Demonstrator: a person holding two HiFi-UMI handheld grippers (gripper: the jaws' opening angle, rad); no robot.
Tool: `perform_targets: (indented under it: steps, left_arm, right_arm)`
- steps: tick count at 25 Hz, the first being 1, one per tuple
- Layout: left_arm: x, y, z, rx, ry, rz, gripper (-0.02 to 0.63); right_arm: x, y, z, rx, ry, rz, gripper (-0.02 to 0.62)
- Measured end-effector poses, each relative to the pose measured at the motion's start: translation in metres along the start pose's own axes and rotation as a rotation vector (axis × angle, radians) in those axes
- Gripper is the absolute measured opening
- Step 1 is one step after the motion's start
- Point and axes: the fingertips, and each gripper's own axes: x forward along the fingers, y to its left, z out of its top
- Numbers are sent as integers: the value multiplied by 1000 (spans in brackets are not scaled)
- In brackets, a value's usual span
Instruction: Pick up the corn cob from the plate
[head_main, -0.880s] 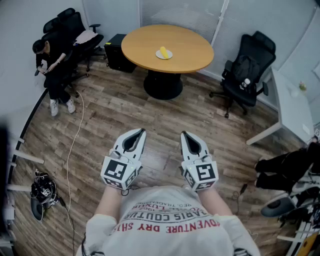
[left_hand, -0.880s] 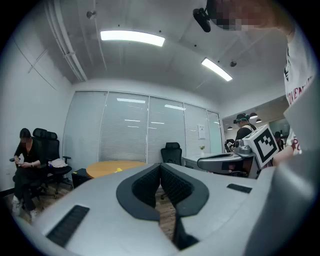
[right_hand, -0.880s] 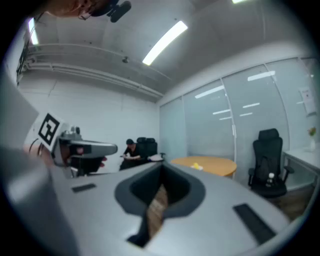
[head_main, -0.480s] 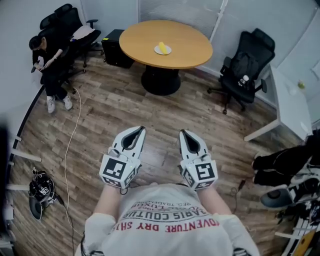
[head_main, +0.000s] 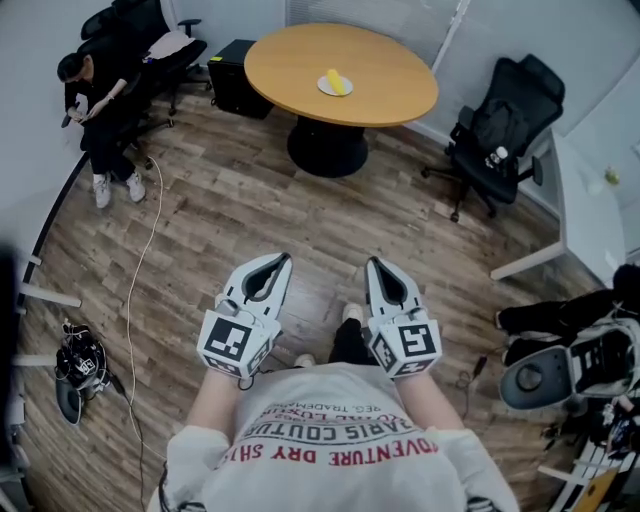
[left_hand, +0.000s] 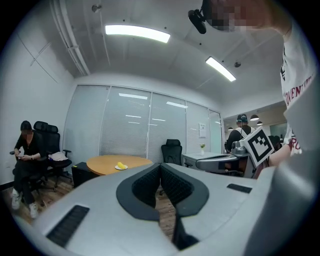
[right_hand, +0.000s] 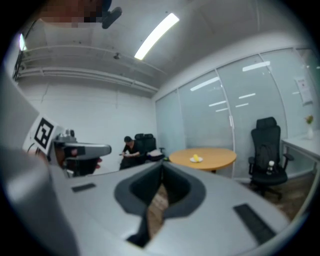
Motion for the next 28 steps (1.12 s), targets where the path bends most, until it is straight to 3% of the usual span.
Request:
perform_targets:
  steps: [8,13,22,28]
  left_arm:
    - [47,28,-7,-1,18,74,35]
    - [99,52,-7,1,24,123,35]
    - [233,82,15,-25,-25,172,35]
    - [296,104,26,-34,-47,196,35]
  right_arm:
    - [54,-41,-5,19,9,58,29]
    - [103,-76,1,-33,11,118,29]
    - [192,-186,41,-61,-8,167,29]
    - [240,-238,52,-83,19,175,29]
